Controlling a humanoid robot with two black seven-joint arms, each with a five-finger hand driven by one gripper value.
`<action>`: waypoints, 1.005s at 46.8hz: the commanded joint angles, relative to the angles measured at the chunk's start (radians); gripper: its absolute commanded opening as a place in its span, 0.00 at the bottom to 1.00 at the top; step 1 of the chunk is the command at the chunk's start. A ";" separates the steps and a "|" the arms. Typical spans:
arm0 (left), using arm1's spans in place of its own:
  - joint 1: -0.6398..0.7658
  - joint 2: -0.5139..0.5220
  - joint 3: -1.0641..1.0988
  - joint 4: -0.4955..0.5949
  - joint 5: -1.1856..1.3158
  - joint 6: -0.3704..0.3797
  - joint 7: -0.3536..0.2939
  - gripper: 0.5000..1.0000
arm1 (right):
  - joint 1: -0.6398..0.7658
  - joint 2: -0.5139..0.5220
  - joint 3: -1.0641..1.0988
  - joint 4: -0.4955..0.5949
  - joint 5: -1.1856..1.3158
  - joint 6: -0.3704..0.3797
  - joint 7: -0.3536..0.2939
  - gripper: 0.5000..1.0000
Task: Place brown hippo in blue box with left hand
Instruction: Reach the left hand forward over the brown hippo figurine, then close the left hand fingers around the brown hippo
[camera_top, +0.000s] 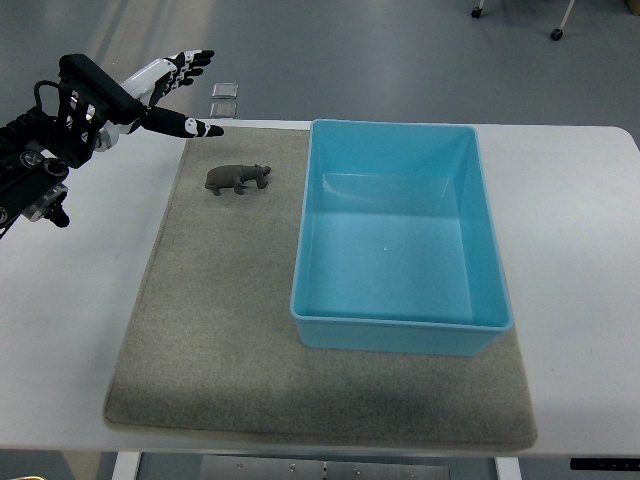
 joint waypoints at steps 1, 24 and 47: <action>-0.017 0.001 0.047 0.000 0.044 0.003 -0.001 0.96 | 0.000 0.000 0.000 0.000 0.000 0.000 0.000 0.87; -0.021 -0.002 0.080 0.001 0.344 0.037 -0.001 0.87 | 0.000 0.000 0.000 0.000 0.000 0.000 0.000 0.87; -0.030 -0.002 0.160 0.007 0.344 0.066 0.000 0.83 | 0.000 0.000 0.000 0.000 0.000 0.000 0.000 0.87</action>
